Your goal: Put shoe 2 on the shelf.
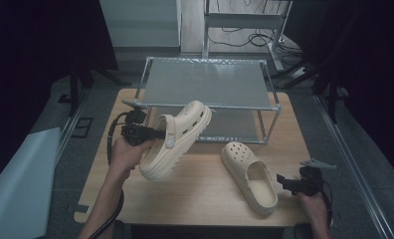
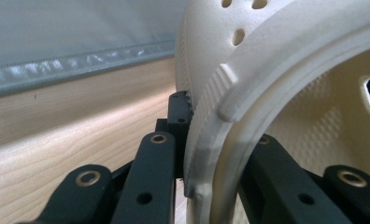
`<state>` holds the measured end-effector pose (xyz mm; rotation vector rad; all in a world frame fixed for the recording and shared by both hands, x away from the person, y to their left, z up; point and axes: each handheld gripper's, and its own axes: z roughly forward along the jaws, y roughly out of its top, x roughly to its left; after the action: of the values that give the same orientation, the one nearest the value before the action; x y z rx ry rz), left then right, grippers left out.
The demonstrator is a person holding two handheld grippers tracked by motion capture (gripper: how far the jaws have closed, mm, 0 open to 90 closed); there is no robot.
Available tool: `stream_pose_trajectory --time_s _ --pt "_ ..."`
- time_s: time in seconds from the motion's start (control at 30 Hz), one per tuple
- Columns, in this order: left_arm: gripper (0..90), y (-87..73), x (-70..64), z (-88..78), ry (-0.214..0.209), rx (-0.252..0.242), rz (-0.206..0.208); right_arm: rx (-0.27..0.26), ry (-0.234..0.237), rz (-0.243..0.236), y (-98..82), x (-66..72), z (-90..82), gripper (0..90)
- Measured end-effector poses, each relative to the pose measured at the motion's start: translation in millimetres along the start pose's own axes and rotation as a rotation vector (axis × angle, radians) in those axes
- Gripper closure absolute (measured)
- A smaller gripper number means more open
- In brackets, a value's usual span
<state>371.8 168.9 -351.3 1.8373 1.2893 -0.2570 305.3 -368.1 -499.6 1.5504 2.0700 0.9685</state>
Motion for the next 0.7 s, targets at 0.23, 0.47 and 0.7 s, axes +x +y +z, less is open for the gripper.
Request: stream_pose_trajectory --time_s 0.23,0.47,0.7 --pt "79.5 14.3 -8.4 -4.4 -0.033 -0.023 -0.015 -0.006 -0.002 0.004 -0.1 -0.8 0.1 0.0" --pt "79.5 30.9 -13.6 -9.3 -0.055 -0.054 -0.034 -0.011 -0.001 0.012 0.1 -1.2 0.3 0.0" --pt "79.5 50.7 -12.4 -2.8 -0.041 -0.066 -0.048 -0.015 -0.002 0.011 0.2 -2.1 -0.5 0.0"
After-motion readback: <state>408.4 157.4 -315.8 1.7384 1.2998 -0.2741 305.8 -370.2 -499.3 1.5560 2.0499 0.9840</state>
